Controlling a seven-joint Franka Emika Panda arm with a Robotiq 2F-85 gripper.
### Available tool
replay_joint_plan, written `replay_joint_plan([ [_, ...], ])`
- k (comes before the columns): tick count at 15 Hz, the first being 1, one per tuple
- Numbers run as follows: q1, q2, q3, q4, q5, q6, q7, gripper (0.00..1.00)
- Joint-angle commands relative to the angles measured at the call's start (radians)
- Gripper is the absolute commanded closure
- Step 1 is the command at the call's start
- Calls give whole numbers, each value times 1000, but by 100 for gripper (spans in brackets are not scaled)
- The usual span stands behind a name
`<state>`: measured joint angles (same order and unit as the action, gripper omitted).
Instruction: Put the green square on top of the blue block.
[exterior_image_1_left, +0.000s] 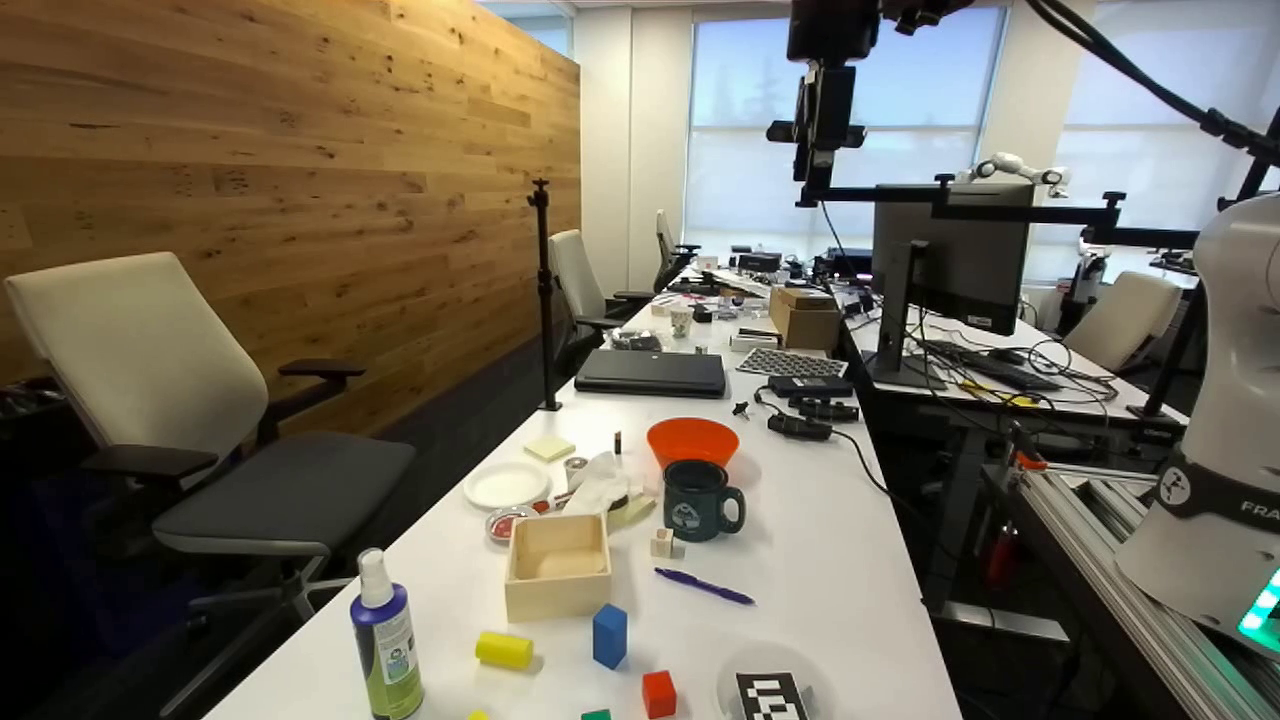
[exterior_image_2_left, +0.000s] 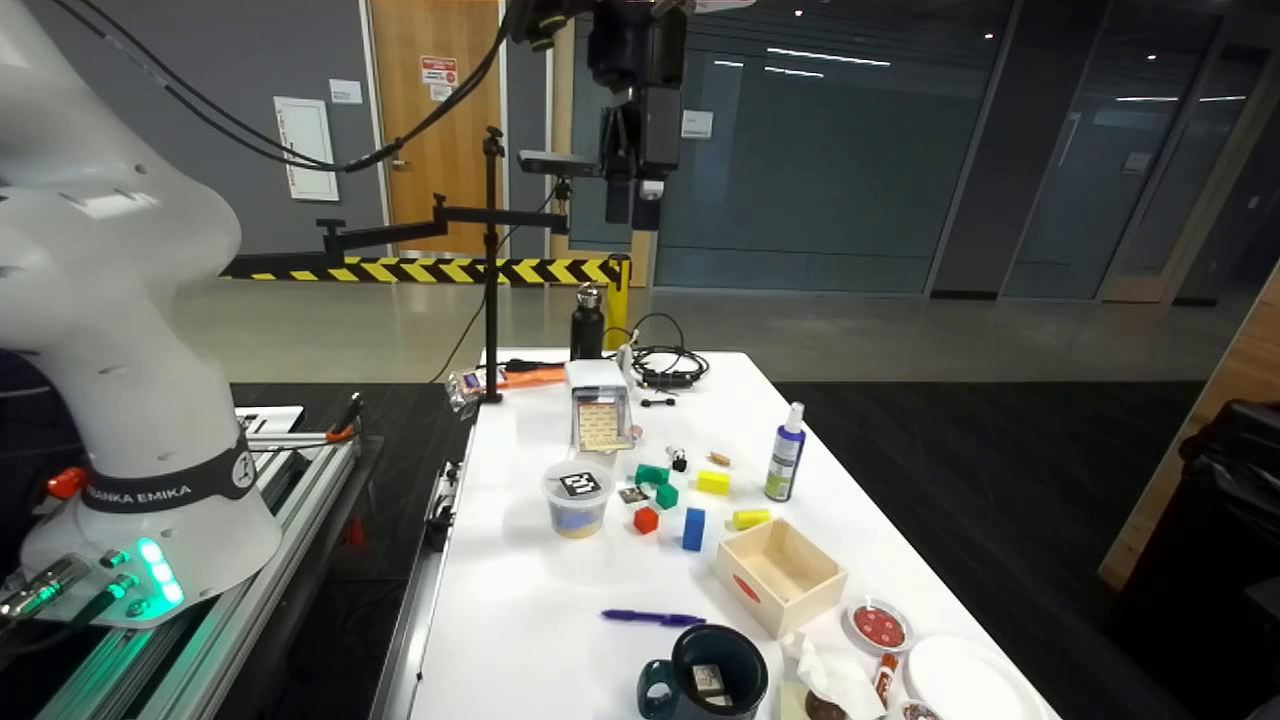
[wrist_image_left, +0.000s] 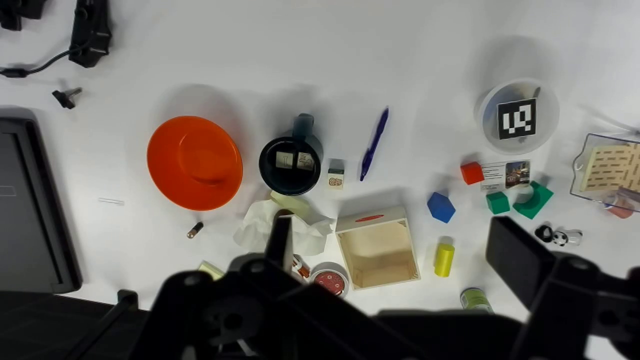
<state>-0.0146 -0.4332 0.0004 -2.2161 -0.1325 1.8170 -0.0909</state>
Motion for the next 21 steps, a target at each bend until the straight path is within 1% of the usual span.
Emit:
replay_joint_plan([
  [1,6,1,-5,2,-2,-2,2,0],
  [15,6,1,-5,2,-2,-2,2,0],
  [21,10,58,-10,61,-27,71,-53,0],
])
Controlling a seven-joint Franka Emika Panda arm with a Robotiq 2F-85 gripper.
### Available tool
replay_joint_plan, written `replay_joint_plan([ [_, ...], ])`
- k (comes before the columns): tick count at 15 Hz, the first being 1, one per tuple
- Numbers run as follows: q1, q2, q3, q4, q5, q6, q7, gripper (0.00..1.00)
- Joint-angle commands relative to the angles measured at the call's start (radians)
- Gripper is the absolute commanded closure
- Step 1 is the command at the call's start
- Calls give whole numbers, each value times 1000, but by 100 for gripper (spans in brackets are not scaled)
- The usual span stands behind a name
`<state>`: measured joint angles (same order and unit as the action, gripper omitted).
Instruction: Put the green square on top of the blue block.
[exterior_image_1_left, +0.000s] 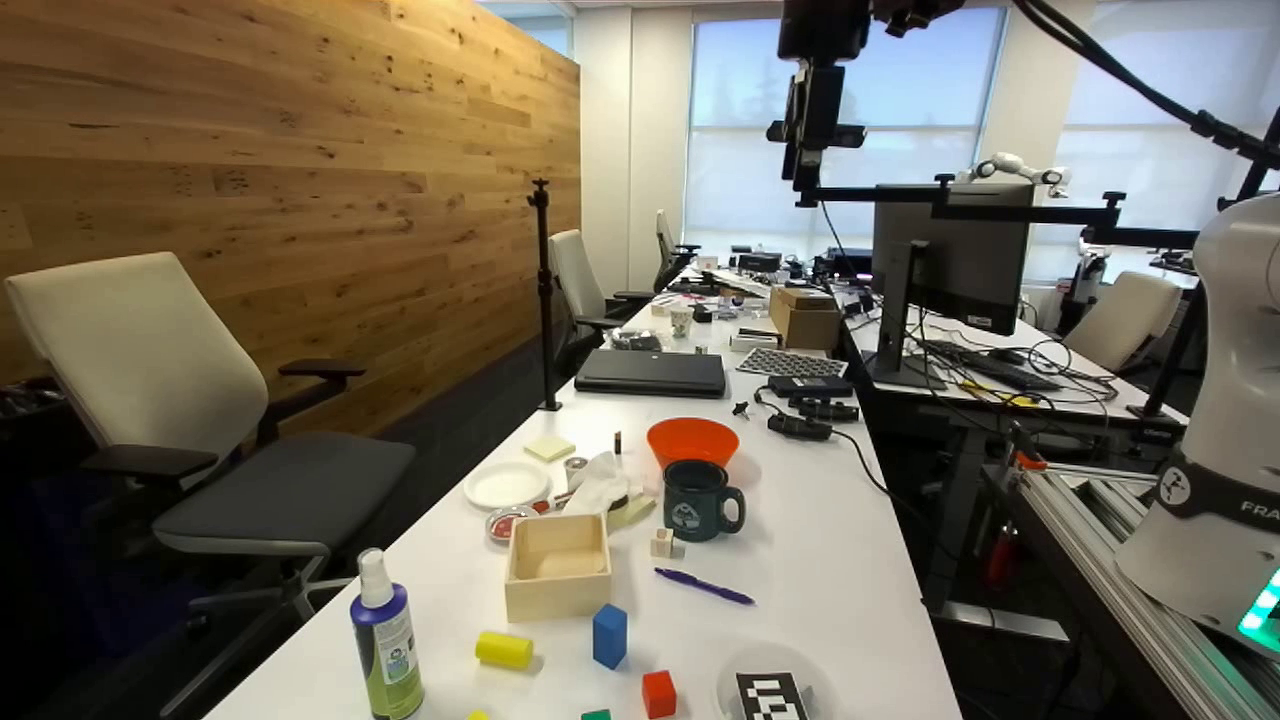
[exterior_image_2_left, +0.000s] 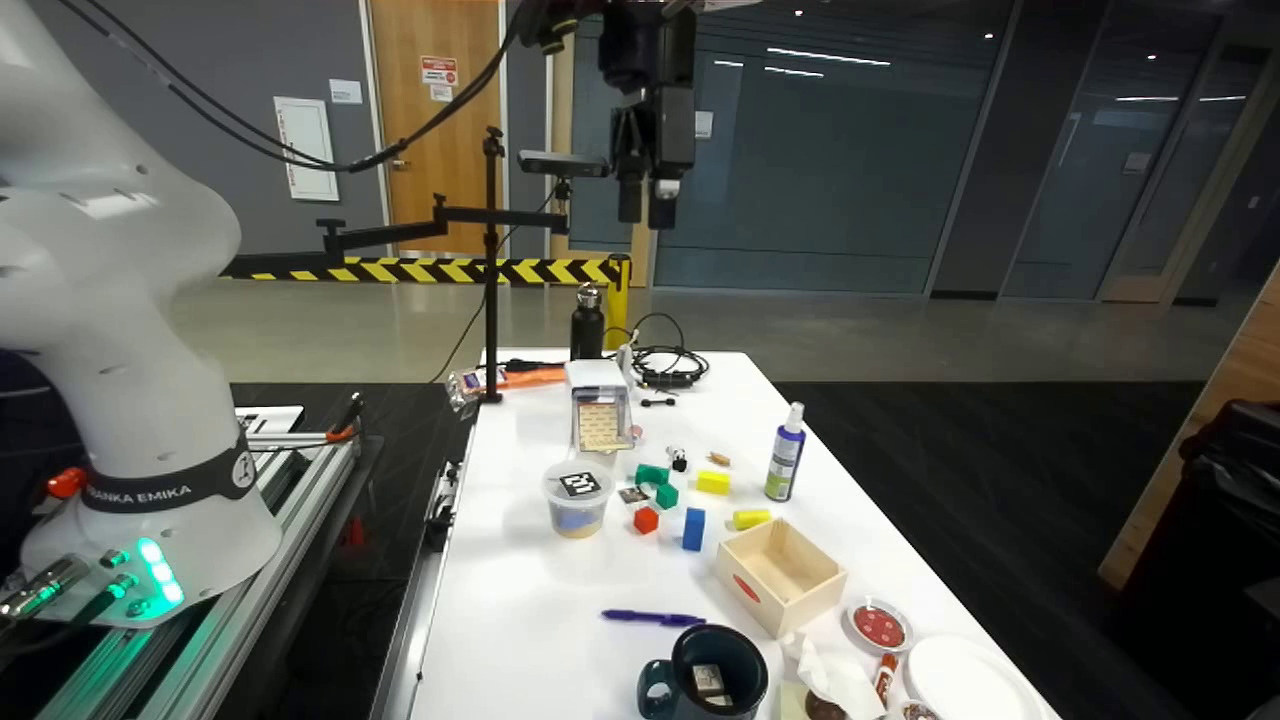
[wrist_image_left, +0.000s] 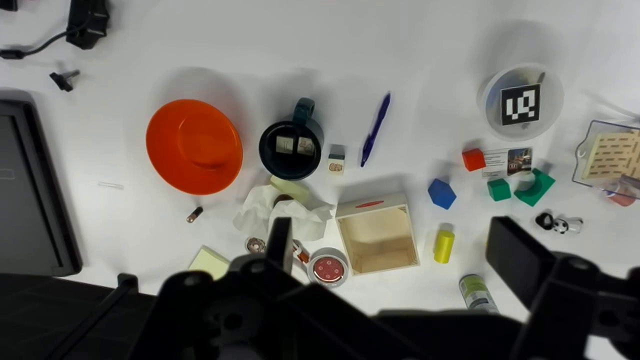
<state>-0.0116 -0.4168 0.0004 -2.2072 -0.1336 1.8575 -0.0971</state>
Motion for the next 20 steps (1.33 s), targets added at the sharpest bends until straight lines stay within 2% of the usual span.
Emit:
replay_joint_plan([
  [1,8,57,-10,69,-32,48,-64,0],
  [11,52,222,-7,219,-1,188,-280,0],
  [20,71,311,-3,326,25,153,-454,0],
])
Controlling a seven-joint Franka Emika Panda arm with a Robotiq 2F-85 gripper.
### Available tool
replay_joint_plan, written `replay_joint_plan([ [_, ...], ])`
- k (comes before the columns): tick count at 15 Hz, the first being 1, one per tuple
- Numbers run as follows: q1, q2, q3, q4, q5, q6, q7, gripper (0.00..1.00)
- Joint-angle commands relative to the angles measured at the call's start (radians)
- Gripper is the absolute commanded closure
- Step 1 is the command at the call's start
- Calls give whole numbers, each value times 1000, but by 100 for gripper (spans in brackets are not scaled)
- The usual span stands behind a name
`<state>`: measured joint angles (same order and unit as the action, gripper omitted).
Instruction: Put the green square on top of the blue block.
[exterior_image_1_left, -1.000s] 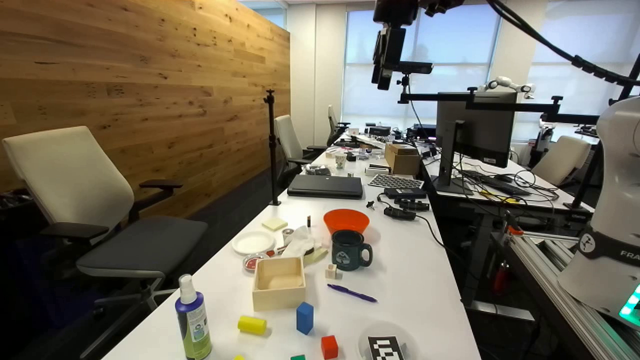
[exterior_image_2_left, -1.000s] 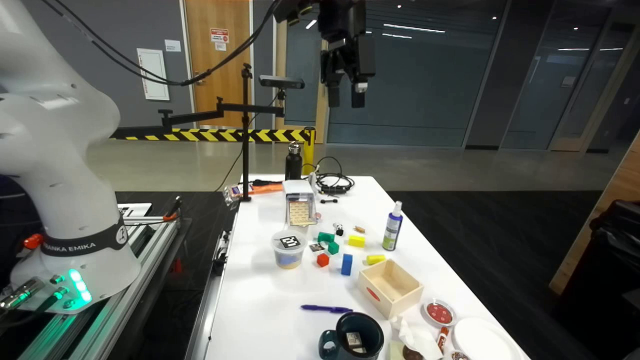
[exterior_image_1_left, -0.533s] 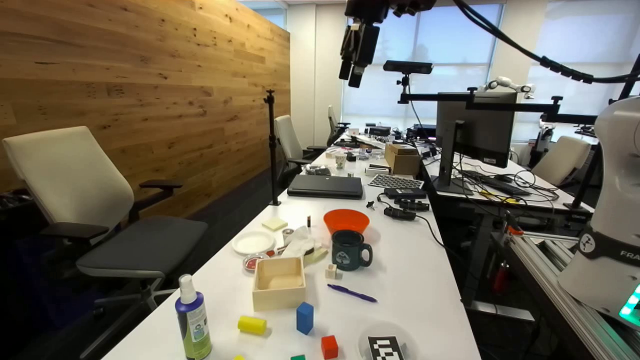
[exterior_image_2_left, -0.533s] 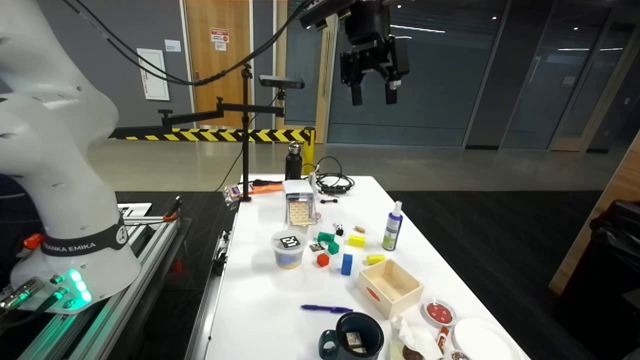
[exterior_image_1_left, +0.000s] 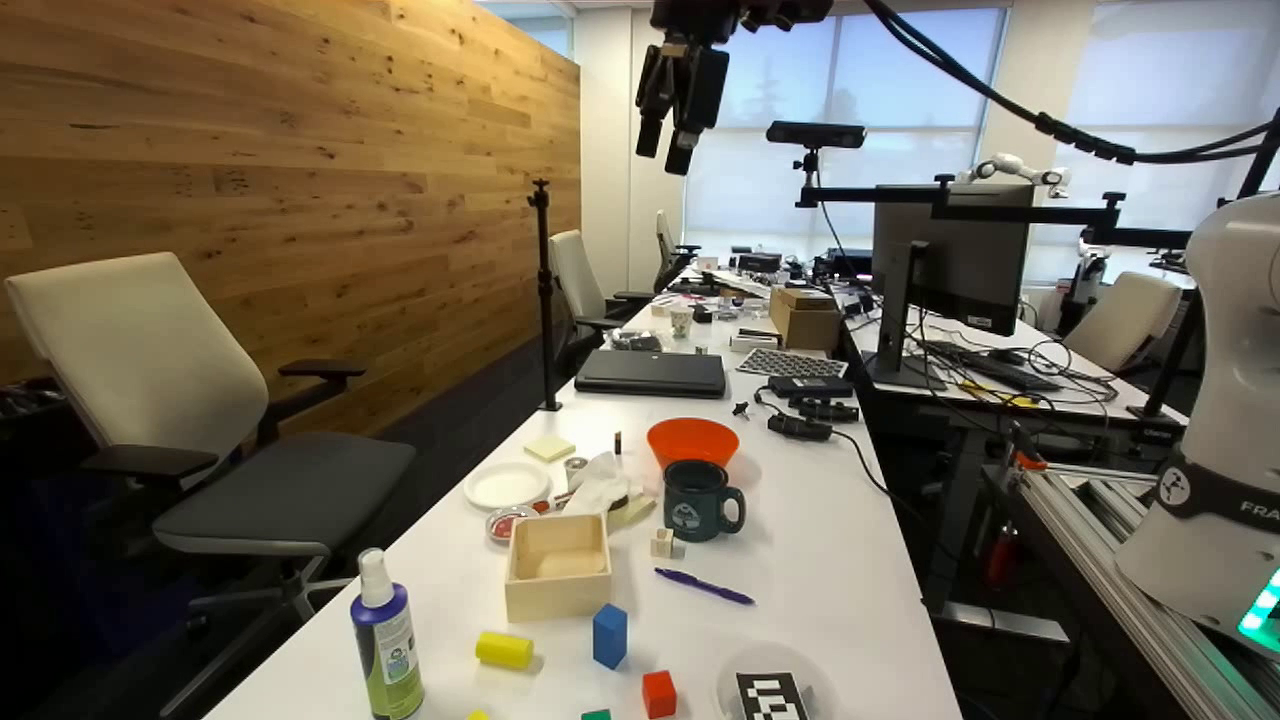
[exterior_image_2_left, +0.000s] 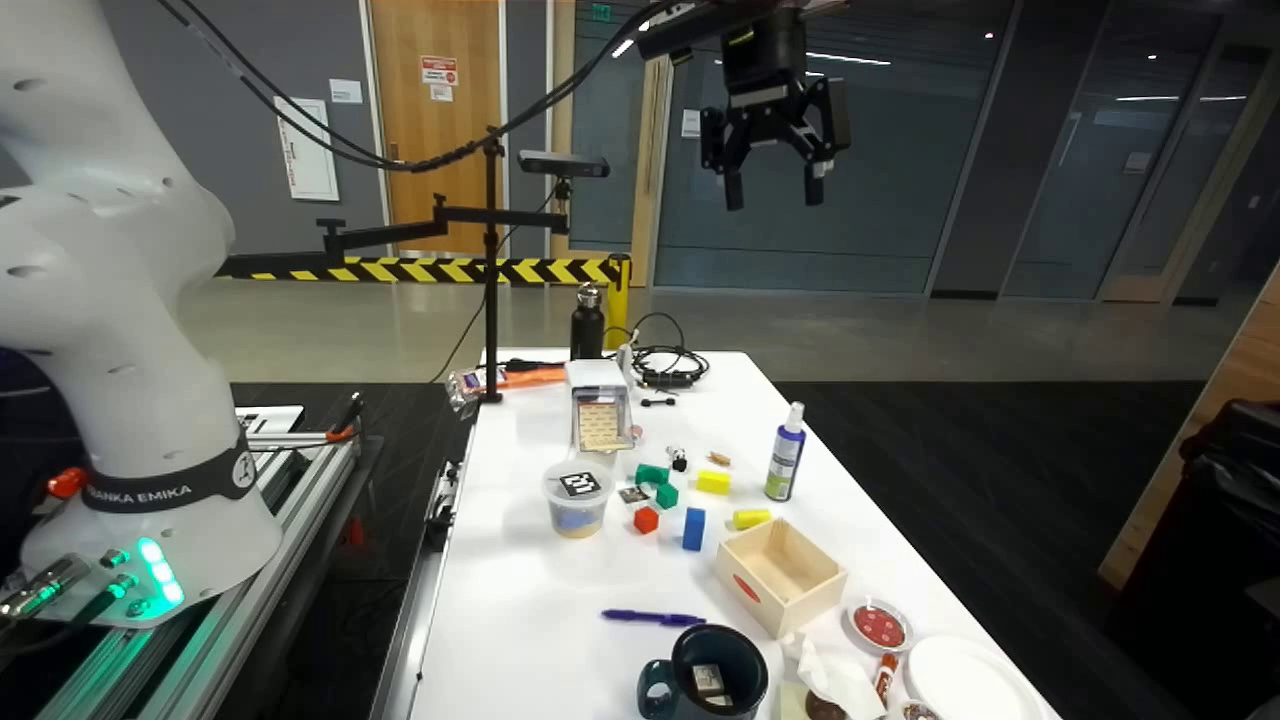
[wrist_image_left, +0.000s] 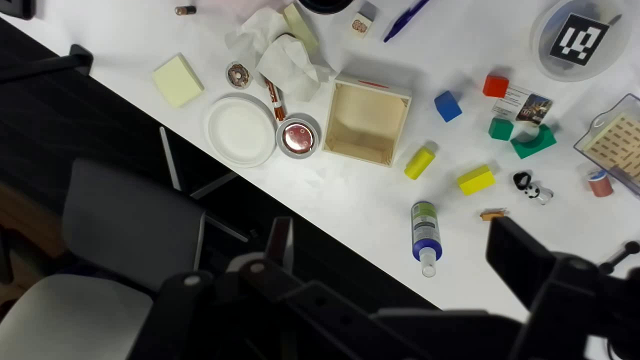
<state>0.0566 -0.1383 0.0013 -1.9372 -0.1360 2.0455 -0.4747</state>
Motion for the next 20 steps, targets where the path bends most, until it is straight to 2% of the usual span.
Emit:
replay_joint_plan([
  [1,3,39,-3,64,25,-42,-96,0],
  [6,1,80,7,112,4,-105,-207,0],
  [11,3,112,24,141,9,-124,-261,0],
  [15,1,166,38,131,11,-42,-197,0],
  [20,0,253,55,89,12,125,-109,0],
])
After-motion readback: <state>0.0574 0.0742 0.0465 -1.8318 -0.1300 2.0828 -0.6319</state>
